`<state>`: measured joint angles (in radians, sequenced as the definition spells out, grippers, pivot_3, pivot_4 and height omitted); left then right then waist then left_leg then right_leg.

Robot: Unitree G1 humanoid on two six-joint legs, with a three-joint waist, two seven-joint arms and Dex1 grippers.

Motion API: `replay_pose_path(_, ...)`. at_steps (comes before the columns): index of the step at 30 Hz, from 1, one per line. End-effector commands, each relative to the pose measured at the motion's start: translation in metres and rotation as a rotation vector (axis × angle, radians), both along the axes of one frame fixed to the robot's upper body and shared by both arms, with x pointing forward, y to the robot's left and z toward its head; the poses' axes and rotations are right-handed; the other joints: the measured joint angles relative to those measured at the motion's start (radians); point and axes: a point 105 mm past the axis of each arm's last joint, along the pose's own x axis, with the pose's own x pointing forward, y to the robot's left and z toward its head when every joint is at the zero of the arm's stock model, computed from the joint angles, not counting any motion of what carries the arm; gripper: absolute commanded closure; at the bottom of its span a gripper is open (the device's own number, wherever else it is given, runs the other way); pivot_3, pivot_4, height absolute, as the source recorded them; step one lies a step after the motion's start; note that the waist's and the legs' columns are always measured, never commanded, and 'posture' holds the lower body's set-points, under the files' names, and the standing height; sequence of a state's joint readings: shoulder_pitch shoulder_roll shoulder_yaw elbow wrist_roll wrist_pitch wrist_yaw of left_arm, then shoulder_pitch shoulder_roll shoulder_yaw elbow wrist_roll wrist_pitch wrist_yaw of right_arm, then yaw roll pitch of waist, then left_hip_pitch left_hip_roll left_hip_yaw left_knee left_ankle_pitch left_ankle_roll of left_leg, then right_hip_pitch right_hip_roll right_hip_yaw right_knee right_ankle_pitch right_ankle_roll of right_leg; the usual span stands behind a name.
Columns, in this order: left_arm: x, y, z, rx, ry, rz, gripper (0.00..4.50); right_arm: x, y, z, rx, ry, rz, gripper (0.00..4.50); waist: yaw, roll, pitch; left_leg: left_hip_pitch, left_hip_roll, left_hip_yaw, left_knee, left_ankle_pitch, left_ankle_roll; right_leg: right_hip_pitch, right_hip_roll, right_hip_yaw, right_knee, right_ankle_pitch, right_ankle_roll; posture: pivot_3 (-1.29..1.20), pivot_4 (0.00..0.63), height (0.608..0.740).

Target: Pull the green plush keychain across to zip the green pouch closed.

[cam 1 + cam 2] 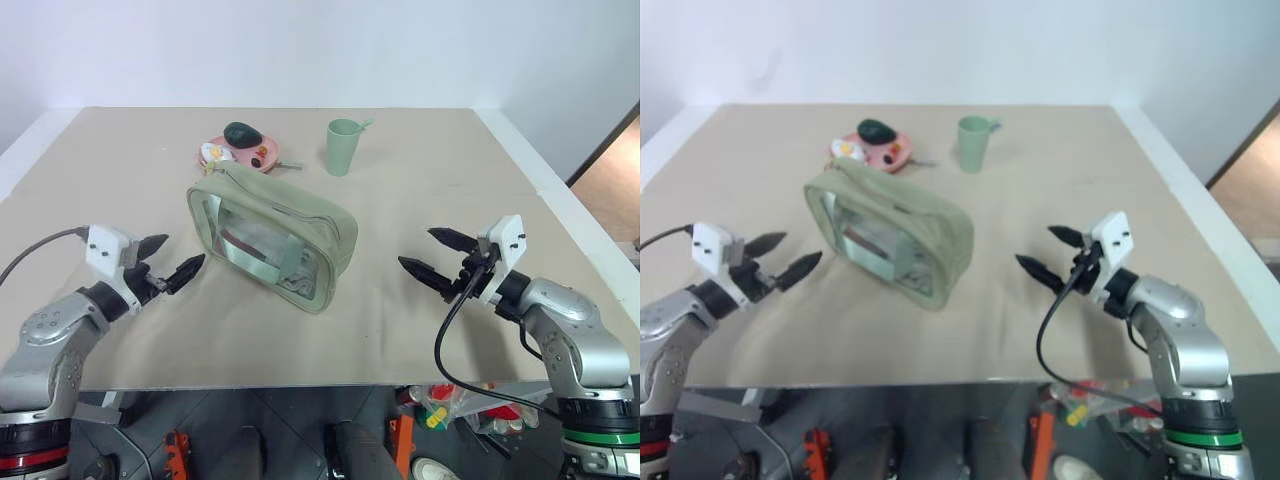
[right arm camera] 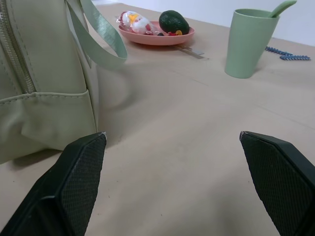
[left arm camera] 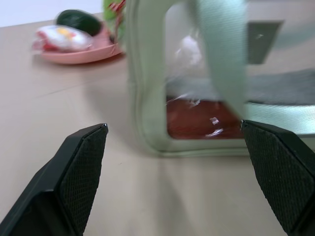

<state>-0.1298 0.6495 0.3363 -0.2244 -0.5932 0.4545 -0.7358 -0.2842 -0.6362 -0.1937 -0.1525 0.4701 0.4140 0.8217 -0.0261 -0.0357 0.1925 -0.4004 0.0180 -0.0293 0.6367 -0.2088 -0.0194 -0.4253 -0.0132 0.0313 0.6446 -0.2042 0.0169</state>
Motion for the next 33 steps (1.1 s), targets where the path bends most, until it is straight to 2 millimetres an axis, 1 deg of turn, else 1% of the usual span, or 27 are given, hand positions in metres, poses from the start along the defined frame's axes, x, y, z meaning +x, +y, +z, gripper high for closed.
replay_pose_path(1,-0.027,-0.029,0.037,-0.002,-0.036,-0.231,0.05,-0.002,0.011,0.033,0.033,-0.044,0.074,0.0,-0.001,0.0,0.0,0.0,0.0,0.0,0.0,0.0,0.0,0.0,0.0,0.0,0.0,0.0,0.0,0.0,0.15,0.74)
replay_pose_path(3,-0.044,-0.05,0.044,0.019,-0.005,-0.375,0.05,0.0,0.024,0.054,0.062,-0.05,0.128,0.0,-0.004,0.001,0.001,0.0,0.0,0.001,0.0,0.0,0.0,-0.001,0.0,0.001,0.0,0.0,0.0,0.0,0.15,0.74)
replay_pose_path(5,-0.057,-0.068,0.048,0.041,0.027,-0.492,0.05,0.002,0.043,0.071,0.09,-0.058,0.201,0.0,-0.008,0.001,0.001,0.0,0.0,0.002,0.0,0.0,0.0,-0.001,0.0,0.002,0.001,0.0,0.0,0.0,0.15,0.74)
replay_pose_path(7,-0.064,-0.078,0.048,0.052,0.045,-0.555,0.05,0.003,0.059,0.079,0.096,-0.056,0.262,0.0,-0.009,0.0,0.001,0.0,0.001,0.001,0.0,0.0,0.0,-0.001,0.002,0.002,0.0,0.0,-0.001,0.0,0.15,0.74)
replay_pose_path(8,-0.066,-0.085,0.048,0.06,0.043,-0.584,0.05,0.003,0.07,0.081,0.103,-0.049,0.307,0.0,-0.01,0.0,0.0,0.001,0.002,0.001,0.0,0.0,0.0,0.0,0.004,0.002,0.0,0.0,-0.001,0.0,0.15,0.74)
replay_pose_path(10,-0.065,-0.095,0.05,0.062,0.032,-0.618,0.05,0.005,0.089,0.082,0.112,-0.027,0.374,0.0,-0.01,0.0,0.0,0.001,0.004,0.0,0.0,0.0,0.0,0.0,0.007,0.002,0.001,0.0,-0.002,0.0,0.15,0.74)
replay_pose_path(12,-0.064,-0.099,0.049,0.073,0.024,-0.626,0.05,0.009,0.101,0.077,0.107,0.005,0.395,0.0,-0.011,0.0,0.0,0.0,0.006,-0.001,0.0,0.0,0.0,-0.001,0.01,0.003,0.001,0.0,-0.004,0.0,0.15,0.74)
replay_pose_path(16,-0.062,-0.102,0.049,0.079,0.009,-0.618,0.05,0.013,0.106,0.064,0.076,0.031,0.394,0.0,-0.01,0.0,0.001,0.0,0.007,-0.001,-0.001,-0.001,0.001,-0.002,0.011,0.003,0.001,0.001,-0.003,0.0,0.15,0.74)
replay_pose_path(18,-0.061,-0.102,0.049,0.082,0.003,-0.608,0.05,0.014,0.106,0.061,0.086,0.045,0.394,0.0,-0.01,0.0,0.001,-0.001,0.007,0.0,-0.001,-0.001,0.001,-0.002,0.011,0.003,0.001,0.001,-0.002,0.0,0.15,0.74)
replay_pose_path(19,-0.06,-0.102,0.048,0.087,0.001,-0.601,0.0,0.014,0.106,0.061,0.095,0.052,0.395,0.56,-0.01,0.0,0.001,-0.001,0.006,0.0,-0.001,-0.001,0.001,-0.002,0.011,0.004,0.001,0.002,-0.001,0.0,0.15,0.74)
replay_pose_path(23,-0.059,-0.1,0.045,0.099,-0.002,-0.587,0.0,0.015,0.105,0.055,0.102,0.081,0.403,1.83,-0.01,0.0,0.001,-0.001,0.007,0.0,-0.001,-0.001,0.001,-0.003,0.011,0.005,0.001,0.002,-0.001,0.0,0.15,0.74)
replay_pose_path(27,-0.058,-0.103,0.047,0.096,-0.016,-0.582,0.0,0.014,0.106,0.051,0.099,0.092,0.417,3.26,-0.01,0.0,0.001,-0.001,0.007,0.001,0.0,-0.001,0.001,-0.003,0.012,0.005,0.001,0.001,-0.003,0.0,0.15,0.74)
replay_pose_path(29,-0.057,-0.103,0.047,0.096,-0.017,-0.581,0.0,0.012,0.107,0.051,0.101,0.093,0.427,3.9,-0.01,0.0,0.001,-0.001,0.007,0.001,0.0,-0.001,0.001,-0.003,0.012,0.005,0.001,0.001,-0.003,0.0,0.15,0.74)
replay_pose_path(30,-0.057,-0.103,0.047,0.097,-0.017,-0.581,0.0,0.012,0.107,0.051,0.102,0.092,0.434,4.39,-0.01,0.0,0.001,-0.001,0.007,0.001,0.0,-0.001,0.001,-0.003,0.012,0.005,0.001,0.001,-0.003,0.0,0.15,0.74)
replay_pose_path(33,-0.057,-0.104,0.046,0.101,-0.016,-0.582,0.0,0.01,0.107,0.051,0.087,0.082,0.448,4.39,-0.01,0.0,0.001,-0.001,0.007,0.001,0.0,-0.001,0.001,-0.003,0.012,0.005,0.001,0.002,-0.003,0.0,0.15,0.74)
